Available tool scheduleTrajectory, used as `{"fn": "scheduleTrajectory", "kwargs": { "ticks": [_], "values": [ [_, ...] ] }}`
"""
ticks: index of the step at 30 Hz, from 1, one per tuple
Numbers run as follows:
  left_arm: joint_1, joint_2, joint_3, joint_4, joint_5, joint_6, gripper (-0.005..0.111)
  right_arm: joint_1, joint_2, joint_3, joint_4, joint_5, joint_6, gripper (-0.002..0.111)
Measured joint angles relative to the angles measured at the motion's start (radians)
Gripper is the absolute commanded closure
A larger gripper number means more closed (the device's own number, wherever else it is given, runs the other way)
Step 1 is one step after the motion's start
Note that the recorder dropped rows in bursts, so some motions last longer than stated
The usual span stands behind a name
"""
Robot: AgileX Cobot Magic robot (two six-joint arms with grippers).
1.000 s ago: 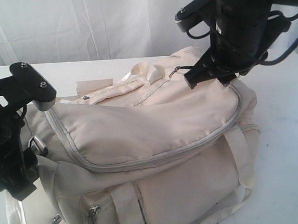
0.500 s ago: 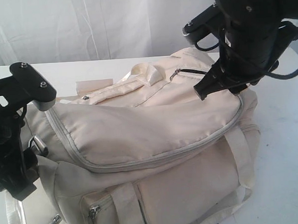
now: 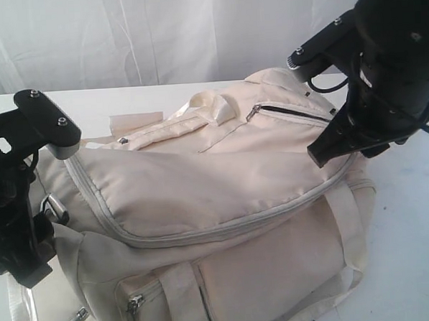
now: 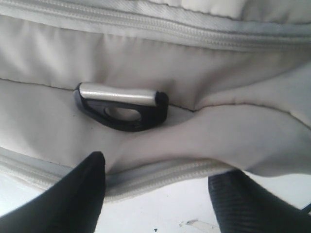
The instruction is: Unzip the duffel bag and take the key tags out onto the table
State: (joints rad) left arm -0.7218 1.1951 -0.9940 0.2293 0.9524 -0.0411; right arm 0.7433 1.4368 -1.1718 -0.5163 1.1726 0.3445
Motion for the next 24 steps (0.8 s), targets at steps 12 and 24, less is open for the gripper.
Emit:
{"fn": "scheduleTrajectory", "kwargs": {
  "ticks": [12,24],
  "values": [
    [0.000,0.000,0.000,-0.002,0.002,0.000,0.042,0.000,-0.122,0.101,0.016,-0.009,0.039,0.108],
    [0.000,0.000,0.000,-0.004,0.000,0.000,0.042,0.000,-0.143,0.219,0.028,-0.149,0.133,0.108]
  ]
}}
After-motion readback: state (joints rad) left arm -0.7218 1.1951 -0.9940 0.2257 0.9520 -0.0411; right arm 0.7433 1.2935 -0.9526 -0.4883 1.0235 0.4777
